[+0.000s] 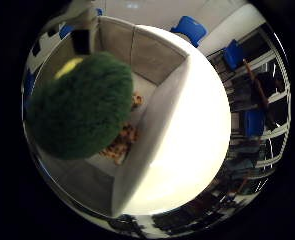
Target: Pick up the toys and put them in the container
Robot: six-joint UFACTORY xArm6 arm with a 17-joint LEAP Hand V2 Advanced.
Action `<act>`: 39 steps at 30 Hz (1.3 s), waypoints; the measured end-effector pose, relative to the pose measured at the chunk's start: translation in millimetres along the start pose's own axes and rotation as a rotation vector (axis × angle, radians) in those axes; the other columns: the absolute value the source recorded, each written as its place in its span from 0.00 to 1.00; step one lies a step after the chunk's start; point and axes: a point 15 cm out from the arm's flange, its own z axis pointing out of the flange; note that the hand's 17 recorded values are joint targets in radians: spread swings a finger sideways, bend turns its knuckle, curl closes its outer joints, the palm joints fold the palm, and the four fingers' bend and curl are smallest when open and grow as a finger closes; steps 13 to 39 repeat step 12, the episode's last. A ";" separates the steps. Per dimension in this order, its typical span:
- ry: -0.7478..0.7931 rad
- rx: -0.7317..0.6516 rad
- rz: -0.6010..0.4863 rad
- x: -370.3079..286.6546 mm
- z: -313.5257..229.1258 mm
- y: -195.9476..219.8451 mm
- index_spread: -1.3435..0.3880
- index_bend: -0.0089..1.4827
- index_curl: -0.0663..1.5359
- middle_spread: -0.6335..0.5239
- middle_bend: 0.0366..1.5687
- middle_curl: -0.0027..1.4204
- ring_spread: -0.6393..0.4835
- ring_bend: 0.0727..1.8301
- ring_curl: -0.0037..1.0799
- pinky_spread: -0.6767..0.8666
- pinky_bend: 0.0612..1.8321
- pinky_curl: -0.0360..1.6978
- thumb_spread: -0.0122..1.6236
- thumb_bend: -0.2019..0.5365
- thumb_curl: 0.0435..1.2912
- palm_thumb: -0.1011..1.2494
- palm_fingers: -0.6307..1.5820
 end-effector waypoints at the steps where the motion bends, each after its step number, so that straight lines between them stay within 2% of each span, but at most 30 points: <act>1: -0.012 0.003 0.001 2.0 -7.0 1.7 0.48 0.23 0.32 0.53 0.22 0.32 0.74 0.26 0.34 0.73 0.41 0.45 0.70 0.24 0.32 0.60 0.31; 6: -0.052 -0.005 0.004 2.0 -50.0 20.2 0.49 0.18 0.29 0.55 0.17 0.28 0.77 0.21 0.29 0.82 0.34 0.37 0.71 0.24 0.31 0.57 0.34; 12: -0.075 -0.113 -0.017 -15.2 -110.1 76.8 0.51 0.14 0.27 0.57 0.13 0.25 0.78 0.14 0.24 0.82 0.24 0.30 0.72 0.24 0.30 0.54 0.35; 39: -0.075 -0.113 -0.017 -15.2 -110.1 76.8 0.51 0.14 0.27 0.57 0.13 0.25 0.78 0.14 0.24 0.82 0.24 0.30 0.72 0.24 0.30 0.54 0.35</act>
